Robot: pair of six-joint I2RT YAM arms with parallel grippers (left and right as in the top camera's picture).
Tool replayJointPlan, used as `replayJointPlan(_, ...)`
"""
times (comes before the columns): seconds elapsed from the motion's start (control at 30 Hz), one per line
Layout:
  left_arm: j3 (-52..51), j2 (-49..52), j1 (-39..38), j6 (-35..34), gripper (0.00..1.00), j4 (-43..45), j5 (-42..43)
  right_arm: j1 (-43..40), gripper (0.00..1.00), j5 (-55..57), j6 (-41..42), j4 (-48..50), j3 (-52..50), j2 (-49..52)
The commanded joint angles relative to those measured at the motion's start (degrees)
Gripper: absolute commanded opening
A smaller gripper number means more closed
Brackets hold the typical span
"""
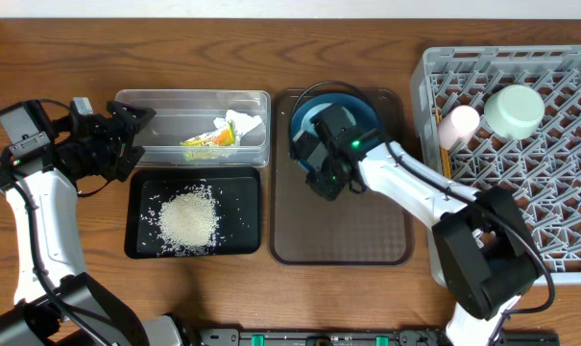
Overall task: Sort waste into correct bins and load items into the dishwasher rack
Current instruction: 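Lower the right gripper and grasp the light-blue bowl's rim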
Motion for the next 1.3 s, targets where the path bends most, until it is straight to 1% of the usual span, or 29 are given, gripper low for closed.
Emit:
replayJointPlan(0.0, 0.3, -0.1, 0.2, -0.5, 0.94, -0.1, 0.7, 1.7, 0.27, -0.6, -0.2, -2.6, 0.0, -0.2)
replayJointPlan(0.03, 0.3, -0.1, 0.2, -0.5, 0.94, -0.1, 0.7, 1.9, 0.30, -0.6, -0.2, -4.0, 0.0, -0.3)
replayJointPlan(0.17, 0.3, -0.1, 0.2, -0.5, 0.94, -0.1, 0.7, 2.2, 0.34, -0.6, -0.2, -9.3, 0.1, -0.9)
replayJointPlan(0.37, 0.3, -0.1, 0.2, -0.5, 0.94, -0.1, 0.7, 2.2, 0.36, -0.6, -0.3, -17.6, 0.2, -2.7)
replayJointPlan(0.47, 0.3, -0.1, 0.2, -0.5, 0.94, -0.1, 0.7, 2.2, 0.38, -0.6, -0.3, -19.8, 0.2, -4.4)
replayJointPlan(0.6, 0.3, -0.1, 0.2, -0.5, 0.94, -0.1, 0.7, 2.2, 0.41, -0.6, -0.3, -19.7, 0.2, -7.6)
replayJointPlan(0.73, 0.3, -0.1, 0.2, -0.5, 0.94, -0.1, 0.7, 2.2, 0.46, -0.6, -0.2, -17.5, 0.2, -10.9)
replayJointPlan(0.8, 0.3, -0.1, 0.2, -0.5, 0.94, -0.1, 0.7, 2.2, 0.51, -0.6, -0.2, -15.4, 0.2, -12.8)
replayJointPlan(0.83, 0.3, -0.1, 0.2, -0.5, 0.94, -0.1, 0.7, 2.2, 0.55, -0.6, -0.2, -14.6, 0.2, -13.4)
replayJointPlan(0.87, 0.3, -0.1, 0.2, -0.5, 0.94, -0.1, 0.7, 2.2, 0.61, -0.6, -0.2, -13.7, 0.2, -14.2)
replayJointPlan(0.9, 0.3, -0.1, 0.2, -0.5, 0.94, -0.1, 0.7, 2.2, 0.64, -0.6, -0.2, -12.6, 0.2, -14.8)
replayJointPlan(0.93, 0.3, -0.1, 0.2, -0.5, 0.94, -0.1, 0.7, 2.2, 0.65, -0.6, -0.2, -11.8, 0.2, -15.1)
replayJointPlan(1.0, 0.3, -0.1, 0.2, -0.5, 0.94, -0.1, 0.7, 2.3, 0.62, -0.6, -0.3, -10.3, 0.2, -15.3)
replayJointPlan(1.07, 0.3, -0.1, 0.2, -0.5, 0.94, -0.1, 0.7, 2.5, 0.59, -0.6, -2.9, -9.9, 0.2, -14.8)
replayJointPlan(1.1, 0.3, -0.1, 0.2, -0.5, 0.94, -0.1, 0.7, 2.8, 0.55, -0.6, -4.5, -10.0, 0.2, -14.5)
replayJointPlan(1.13, 0.3, -0.1, 0.2, -0.5, 0.94, -0.1, 0.7, 3.0, 0.50, -0.6, -5.4, -9.9, 0.2, -14.0)
replayJointPlan(1.27, 0.3, -0.1, 0.2, -0.5, 0.94, -0.1, 0.7, 3.7, 0.46, -0.6, -5.9, -8.9, 0.1, -12.2)
